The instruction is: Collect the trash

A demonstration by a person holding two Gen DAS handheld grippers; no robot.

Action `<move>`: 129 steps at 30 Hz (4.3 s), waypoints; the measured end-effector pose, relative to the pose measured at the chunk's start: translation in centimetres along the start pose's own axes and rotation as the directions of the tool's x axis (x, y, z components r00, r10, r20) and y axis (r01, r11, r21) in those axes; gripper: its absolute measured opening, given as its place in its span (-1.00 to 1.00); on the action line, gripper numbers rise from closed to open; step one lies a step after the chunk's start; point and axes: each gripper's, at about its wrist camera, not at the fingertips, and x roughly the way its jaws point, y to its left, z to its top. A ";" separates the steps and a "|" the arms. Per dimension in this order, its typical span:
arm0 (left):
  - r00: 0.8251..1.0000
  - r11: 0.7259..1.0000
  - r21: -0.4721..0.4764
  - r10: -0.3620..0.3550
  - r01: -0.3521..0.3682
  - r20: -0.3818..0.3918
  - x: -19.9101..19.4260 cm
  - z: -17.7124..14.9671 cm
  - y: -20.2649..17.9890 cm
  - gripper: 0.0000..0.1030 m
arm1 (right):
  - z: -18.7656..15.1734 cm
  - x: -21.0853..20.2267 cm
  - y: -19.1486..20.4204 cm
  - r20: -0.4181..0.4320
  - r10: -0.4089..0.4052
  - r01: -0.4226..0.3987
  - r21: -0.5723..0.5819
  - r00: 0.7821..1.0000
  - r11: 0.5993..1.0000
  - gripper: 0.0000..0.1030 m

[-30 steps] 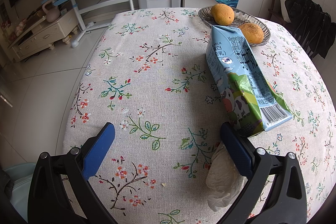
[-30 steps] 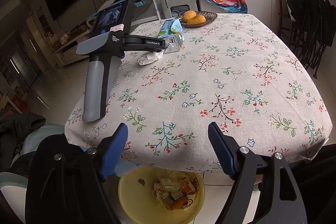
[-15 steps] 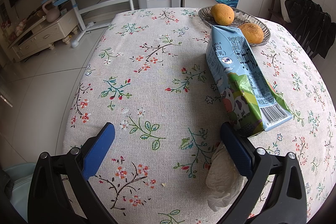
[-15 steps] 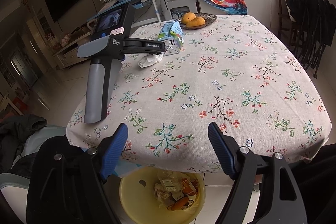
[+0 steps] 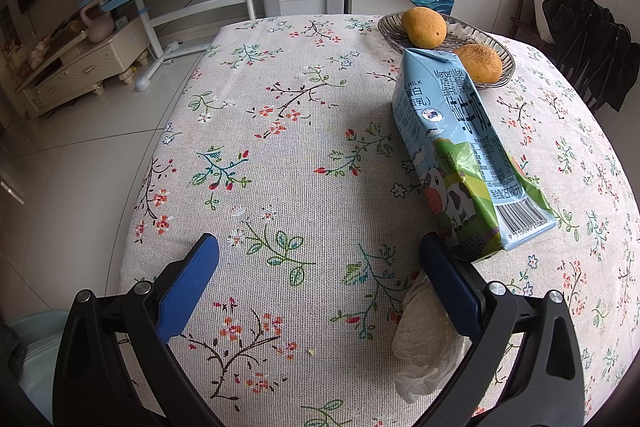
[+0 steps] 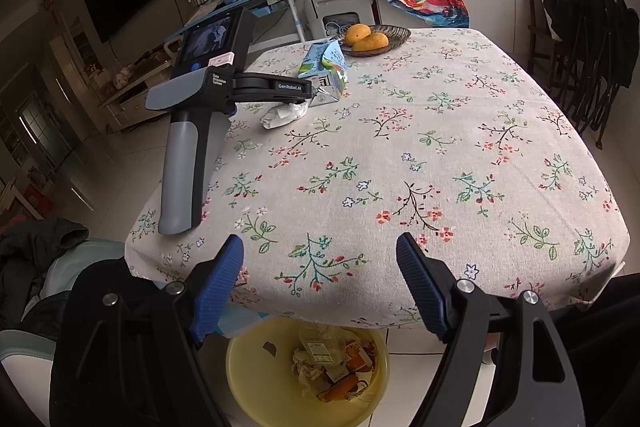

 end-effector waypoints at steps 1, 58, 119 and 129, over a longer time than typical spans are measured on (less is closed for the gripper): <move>1.000 1.000 0.000 0.000 0.000 0.000 0.0 -0.1 0.0 0.88 | 0.0 0.0 0.0 -0.001 -0.001 0.001 -0.001 1.000 1.000 0.47; 1.000 1.000 0.000 0.000 0.000 0.000 0.0 -0.1 0.0 0.88 | -0.3 0.3 0.2 -0.015 -0.025 0.025 -0.023 1.000 0.999 0.47; 1.000 1.000 -0.001 0.001 -0.001 0.000 0.0 0.0 0.0 0.88 | -0.3 0.6 0.3 -0.019 -0.024 0.024 -0.031 1.000 0.999 0.47; 1.000 1.000 -0.001 0.001 -0.001 0.000 -0.1 0.0 0.0 0.88 | -0.5 1.2 1.2 -0.038 -0.035 0.032 -0.065 0.999 0.997 0.47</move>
